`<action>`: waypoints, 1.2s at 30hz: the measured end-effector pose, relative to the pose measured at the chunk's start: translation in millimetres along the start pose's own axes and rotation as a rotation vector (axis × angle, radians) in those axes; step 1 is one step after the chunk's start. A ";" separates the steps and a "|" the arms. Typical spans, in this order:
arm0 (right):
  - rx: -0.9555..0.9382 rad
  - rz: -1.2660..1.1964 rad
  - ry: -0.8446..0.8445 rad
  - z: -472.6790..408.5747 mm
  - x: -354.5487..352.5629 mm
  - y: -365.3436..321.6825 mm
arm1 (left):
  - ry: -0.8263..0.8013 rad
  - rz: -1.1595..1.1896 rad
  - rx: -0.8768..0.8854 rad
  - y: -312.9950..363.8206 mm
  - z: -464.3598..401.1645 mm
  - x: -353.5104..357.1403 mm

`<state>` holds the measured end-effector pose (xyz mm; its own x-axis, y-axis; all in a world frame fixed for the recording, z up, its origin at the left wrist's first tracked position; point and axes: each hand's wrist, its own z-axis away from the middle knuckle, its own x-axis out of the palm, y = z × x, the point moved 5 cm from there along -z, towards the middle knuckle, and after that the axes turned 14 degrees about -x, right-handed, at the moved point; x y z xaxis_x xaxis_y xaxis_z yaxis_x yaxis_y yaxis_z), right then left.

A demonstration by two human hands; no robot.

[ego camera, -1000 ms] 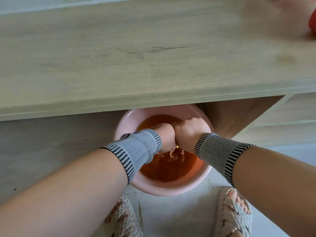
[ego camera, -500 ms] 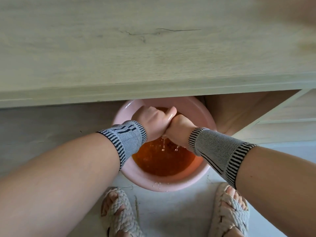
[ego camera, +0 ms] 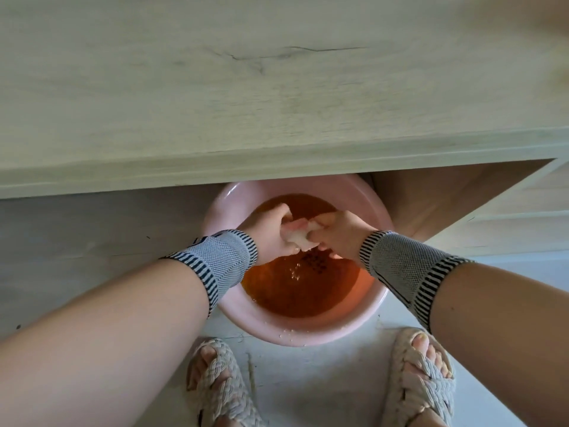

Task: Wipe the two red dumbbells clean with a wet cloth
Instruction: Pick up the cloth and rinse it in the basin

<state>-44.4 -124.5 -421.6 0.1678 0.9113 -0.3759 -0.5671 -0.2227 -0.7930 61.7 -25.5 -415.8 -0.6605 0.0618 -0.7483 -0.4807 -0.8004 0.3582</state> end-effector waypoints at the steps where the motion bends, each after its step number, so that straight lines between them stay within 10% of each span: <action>1: -0.068 0.095 0.083 1.7 -4.7 -2.5 | -0.092 0.167 -0.076 -5.2 -0.5 3.4; 6: -0.284 0.408 0.261 8.0 -8.4 -22.0 | -0.201 0.654 -0.304 -19.7 8.3 5.7; 10: -0.202 0.214 0.329 21.6 -13.9 -25.9 | -0.142 0.815 -0.359 -23.5 19.8 2.8; 15: -0.176 0.426 0.381 42.5 -28.1 -33.5 | 0.098 0.613 -0.305 -17.8 41.1 -19.6; 23: -0.226 -0.239 0.351 77.6 1.2 -75.2 | 0.083 1.046 -0.248 31.0 87.3 -31.7; 34: -0.245 1.049 -0.115 113.0 20.1 -94.7 | -0.130 1.293 -0.308 46.6 134.8 -20.9; 36: -0.268 0.936 -0.106 116.6 26.2 -91.0 | -0.040 1.193 -0.273 43.3 133.9 -27.2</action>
<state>-82.5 -40.0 -303.4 -0.3370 0.3498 -0.8741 -0.2301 -0.9309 -0.2838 -18.4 17.9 -305.2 -0.6238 -0.7815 -0.0116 0.5715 -0.4662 0.6753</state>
